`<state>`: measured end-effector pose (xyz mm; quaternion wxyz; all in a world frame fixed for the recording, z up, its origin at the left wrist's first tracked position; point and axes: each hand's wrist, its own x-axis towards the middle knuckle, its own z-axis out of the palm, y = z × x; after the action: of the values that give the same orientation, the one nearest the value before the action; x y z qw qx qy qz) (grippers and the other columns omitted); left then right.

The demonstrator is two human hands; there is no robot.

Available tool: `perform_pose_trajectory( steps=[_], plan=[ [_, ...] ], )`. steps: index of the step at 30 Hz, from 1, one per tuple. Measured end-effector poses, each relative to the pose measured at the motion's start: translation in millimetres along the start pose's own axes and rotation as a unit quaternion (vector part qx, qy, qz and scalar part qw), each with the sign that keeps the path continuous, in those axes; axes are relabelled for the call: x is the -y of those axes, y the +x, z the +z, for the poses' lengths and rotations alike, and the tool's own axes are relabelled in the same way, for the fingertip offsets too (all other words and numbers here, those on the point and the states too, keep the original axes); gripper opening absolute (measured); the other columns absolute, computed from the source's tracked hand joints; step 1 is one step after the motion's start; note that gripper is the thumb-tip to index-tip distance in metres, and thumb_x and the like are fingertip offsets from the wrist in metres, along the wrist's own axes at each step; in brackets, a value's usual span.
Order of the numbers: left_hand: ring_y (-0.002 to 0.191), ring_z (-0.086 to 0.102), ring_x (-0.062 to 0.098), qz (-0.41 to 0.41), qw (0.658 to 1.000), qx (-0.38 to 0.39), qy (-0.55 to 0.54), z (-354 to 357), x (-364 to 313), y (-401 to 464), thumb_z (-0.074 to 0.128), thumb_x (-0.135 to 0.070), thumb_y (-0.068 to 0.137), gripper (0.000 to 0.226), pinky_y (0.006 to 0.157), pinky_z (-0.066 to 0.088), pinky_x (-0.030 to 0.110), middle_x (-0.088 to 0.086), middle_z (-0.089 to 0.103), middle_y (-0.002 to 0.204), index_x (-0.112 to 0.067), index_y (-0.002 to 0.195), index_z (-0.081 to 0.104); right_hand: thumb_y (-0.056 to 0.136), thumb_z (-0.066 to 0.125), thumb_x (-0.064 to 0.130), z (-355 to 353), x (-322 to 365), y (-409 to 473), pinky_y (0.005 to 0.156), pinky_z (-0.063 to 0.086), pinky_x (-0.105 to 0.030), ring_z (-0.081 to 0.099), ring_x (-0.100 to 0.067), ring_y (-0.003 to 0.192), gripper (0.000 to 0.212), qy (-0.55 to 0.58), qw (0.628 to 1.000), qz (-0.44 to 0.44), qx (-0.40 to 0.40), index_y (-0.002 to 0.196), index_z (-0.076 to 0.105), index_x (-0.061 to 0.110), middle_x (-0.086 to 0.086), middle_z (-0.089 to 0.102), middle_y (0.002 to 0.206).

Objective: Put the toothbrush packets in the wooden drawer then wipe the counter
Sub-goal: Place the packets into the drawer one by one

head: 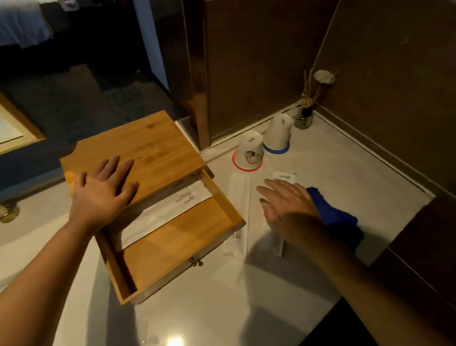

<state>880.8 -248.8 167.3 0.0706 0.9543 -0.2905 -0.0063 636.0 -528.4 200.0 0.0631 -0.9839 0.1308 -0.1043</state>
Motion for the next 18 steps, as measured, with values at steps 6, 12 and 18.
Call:
perform_pose_trajectory(
  steps=[6, 12, 18],
  plan=[
    [0.146, 0.010, 0.022, -0.008, 1.000, 0.014, -0.007, -5, -6, -2, 0.014, -0.066, 0.084, 0.070, 0.115, 0.005, 0.054, -0.001, 0.012, 0.159, -0.036, 0.147, 0.014, 0.081, 0.059, 0.003, 26, -65, -23, 0.110, 0.018, -0.056, 0.027, -0.023, 0.140, 0.064, -0.114, 0.968, -0.066, 0.215, 0.138, 0.038, 0.024, -0.004, 0.034, 0.150],
    [0.146, 0.010, 0.024, -0.009, 1.000, 0.026, -0.012, -9, -9, -4, 0.012, -0.068, 0.083, 0.073, 0.115, 0.006, 0.054, 0.000, 0.011, 0.159, -0.035, 0.148, 0.013, 0.053, 0.084, 0.005, 45, -77, -33, 0.085, 0.052, -0.047, 0.068, -0.024, 0.096, 0.051, -0.121, 0.970, -0.181, 0.105, 0.101, 0.070, 0.017, -0.006, 0.073, 0.104],
    [0.146, 0.011, 0.022, -0.023, 1.000, 0.019, 0.000, -7, -9, -3, 0.013, -0.068, 0.084, 0.071, 0.114, 0.007, 0.054, -0.002, 0.012, 0.159, -0.036, 0.147, 0.014, 0.061, 0.083, 0.014, 45, -82, -30, 0.086, 0.043, -0.032, 0.068, -0.017, 0.089, 0.030, -0.104, 0.964, -0.244, 0.023, 0.086, 0.069, 0.020, 0.003, 0.074, 0.095]
  ],
)
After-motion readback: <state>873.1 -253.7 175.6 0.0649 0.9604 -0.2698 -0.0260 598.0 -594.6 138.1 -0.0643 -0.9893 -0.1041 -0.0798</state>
